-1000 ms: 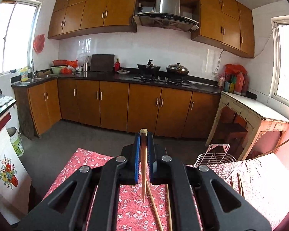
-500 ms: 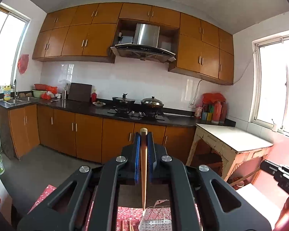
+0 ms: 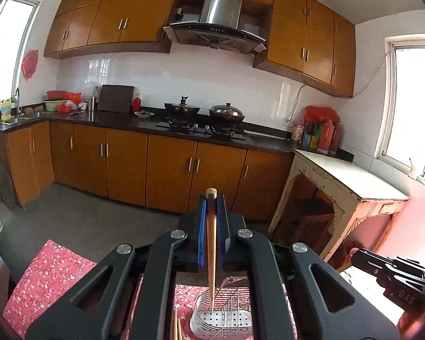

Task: Organize utensils
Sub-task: 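Lift both held chopsticks and carry them over the wire holder basket, then open the right tool over the basket while the left tool releases its chopstick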

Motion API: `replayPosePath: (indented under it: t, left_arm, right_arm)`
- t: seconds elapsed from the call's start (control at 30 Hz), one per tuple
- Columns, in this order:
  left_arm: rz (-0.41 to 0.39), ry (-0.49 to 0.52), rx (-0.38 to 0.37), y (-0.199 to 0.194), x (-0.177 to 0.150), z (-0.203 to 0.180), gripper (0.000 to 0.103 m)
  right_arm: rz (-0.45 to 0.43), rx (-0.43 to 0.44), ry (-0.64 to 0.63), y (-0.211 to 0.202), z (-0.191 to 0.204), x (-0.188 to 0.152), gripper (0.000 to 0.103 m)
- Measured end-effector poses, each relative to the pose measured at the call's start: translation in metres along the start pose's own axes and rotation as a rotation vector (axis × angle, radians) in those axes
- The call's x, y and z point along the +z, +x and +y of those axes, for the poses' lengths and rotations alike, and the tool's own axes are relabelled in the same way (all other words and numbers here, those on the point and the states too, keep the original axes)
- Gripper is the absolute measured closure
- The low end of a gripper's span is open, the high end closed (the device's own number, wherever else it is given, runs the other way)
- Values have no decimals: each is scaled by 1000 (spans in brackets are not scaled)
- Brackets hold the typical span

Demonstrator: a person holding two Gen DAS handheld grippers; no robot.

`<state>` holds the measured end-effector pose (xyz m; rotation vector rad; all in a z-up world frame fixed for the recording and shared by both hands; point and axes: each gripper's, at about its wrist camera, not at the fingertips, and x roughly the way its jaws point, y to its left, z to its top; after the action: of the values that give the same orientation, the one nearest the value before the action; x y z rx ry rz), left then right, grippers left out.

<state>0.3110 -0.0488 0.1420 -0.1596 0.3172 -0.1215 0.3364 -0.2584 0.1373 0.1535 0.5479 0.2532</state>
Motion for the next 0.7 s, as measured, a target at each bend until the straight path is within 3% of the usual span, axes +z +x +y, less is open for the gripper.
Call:
replayPosePath:
  t: [0.2,0.3,0.33,0.37,0.43,0.7]
  left_arm:
    - [38,17,-7,9,-6,4,96]
    - [35,35,2,7,-6,6,95]
    - [36,38,5,5,-5,7,91]
    - [36,38,10,4,-6,8,78]
    - [24,29,21,-2,-5,12,63]
    - [-5,27,47,-38,-3,37,62]
  right_arm:
    - [20,-1,28,25,-10,-3,94]
    - [-7,-36,23,22,-13,-9,82]
    - [-17,-46,23,19,-13,-9,78]
    - [-25,-56,25,18,-16,-10,76]
    - [-44,-76,28,11,-18,-12,70]
    - [-113,-168,37,-30,-40,-26,65]
